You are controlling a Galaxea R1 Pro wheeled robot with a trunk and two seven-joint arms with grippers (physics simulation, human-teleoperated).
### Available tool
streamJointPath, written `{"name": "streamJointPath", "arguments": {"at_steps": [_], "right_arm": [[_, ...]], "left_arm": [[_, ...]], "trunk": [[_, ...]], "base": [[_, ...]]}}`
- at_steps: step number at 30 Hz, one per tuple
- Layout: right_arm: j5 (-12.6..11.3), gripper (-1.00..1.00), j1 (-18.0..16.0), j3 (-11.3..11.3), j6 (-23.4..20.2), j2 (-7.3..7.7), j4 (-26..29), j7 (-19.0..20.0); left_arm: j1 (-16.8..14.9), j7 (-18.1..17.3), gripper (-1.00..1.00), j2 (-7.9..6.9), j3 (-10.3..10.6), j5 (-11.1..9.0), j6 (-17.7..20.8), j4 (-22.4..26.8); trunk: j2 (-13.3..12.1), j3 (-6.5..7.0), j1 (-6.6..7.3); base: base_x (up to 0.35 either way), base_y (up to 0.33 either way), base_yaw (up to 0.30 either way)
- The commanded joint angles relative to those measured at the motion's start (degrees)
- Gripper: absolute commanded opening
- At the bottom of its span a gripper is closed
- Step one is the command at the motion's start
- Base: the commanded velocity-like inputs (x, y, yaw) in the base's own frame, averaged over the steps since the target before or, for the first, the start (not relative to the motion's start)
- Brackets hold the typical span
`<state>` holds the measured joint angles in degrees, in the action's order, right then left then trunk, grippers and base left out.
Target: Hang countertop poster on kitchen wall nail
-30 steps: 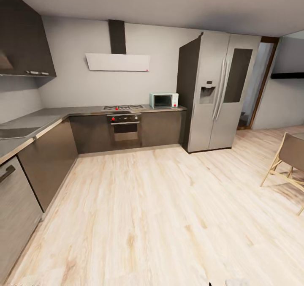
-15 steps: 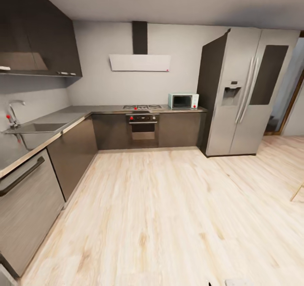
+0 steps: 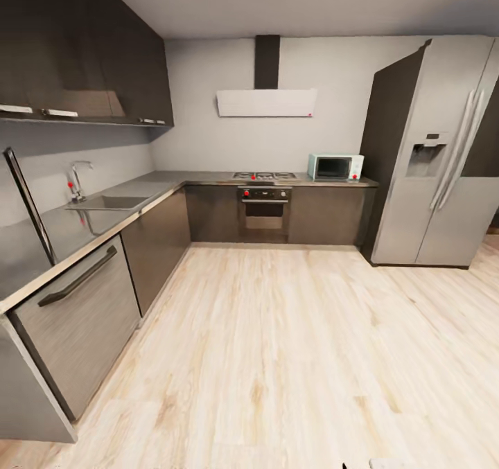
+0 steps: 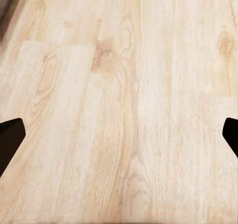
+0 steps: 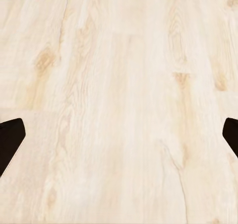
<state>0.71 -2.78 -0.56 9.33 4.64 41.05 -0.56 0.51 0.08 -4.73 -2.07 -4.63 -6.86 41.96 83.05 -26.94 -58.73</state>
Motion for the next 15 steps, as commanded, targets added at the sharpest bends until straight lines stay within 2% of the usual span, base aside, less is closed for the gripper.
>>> {"name": "streamJointPath", "arguments": {"at_steps": [1,5,15], "right_arm": [[0.1,1.0,0.0,-0.1,0.2,0.02,0.0,-0.1],[0.0,1.0,0.0,-0.1,0.2,0.08,0.0,0.1],[0.0,1.0,0.0,0.0,0.2,0.1,-0.1,0.1]], "left_arm": [[0.0,0.0,1.0,0.0,0.0,-0.5,-0.1,0.1],[0.0,0.0,1.0,-0.01,0.0,-0.5,-0.1,0.1],[0.0,0.0,1.0,0.02,0.1,-0.5,0.0,0.1]], "trunk": [[0.0,-0.05,0.0],[0.0,-0.05,0.0],[0.0,-0.05,0.0]], "base": [[0.0,0.0,0.293],[0.071,-0.066,0.21],[0.218,-0.204,0.043]]}}
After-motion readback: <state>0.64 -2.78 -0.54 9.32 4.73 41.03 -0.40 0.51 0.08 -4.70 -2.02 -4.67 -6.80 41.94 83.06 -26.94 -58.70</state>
